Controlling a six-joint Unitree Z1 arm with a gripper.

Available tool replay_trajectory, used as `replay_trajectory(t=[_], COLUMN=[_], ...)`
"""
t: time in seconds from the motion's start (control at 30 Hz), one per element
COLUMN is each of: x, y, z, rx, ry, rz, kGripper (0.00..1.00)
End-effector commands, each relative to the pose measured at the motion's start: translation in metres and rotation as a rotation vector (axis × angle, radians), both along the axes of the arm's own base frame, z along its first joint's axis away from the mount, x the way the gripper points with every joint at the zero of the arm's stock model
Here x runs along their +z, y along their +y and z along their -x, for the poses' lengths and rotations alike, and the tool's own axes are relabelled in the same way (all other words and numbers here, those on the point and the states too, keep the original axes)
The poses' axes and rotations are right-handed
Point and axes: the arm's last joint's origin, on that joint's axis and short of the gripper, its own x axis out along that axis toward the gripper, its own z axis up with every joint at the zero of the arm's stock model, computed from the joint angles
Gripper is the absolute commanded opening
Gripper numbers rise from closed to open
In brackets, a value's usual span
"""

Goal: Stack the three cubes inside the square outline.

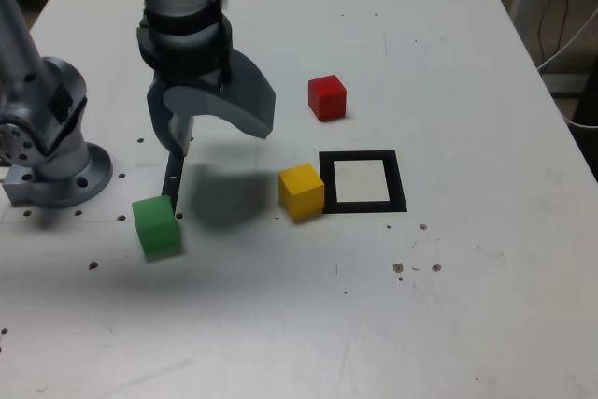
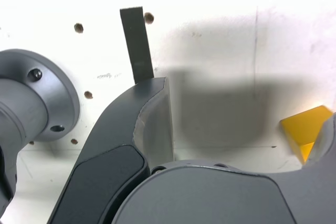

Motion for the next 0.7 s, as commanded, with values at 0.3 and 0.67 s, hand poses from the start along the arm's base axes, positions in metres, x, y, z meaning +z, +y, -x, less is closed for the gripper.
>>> replay_trajectory(t=[0.3,0.67], x=[-0.003,0.015], y=[0.001,0.002], z=[0.002,-0.004], rx=[0.001,-0.001], ry=[0.032,0.041], rz=[-0.01,-0.009], kGripper=[1.0,1.0])
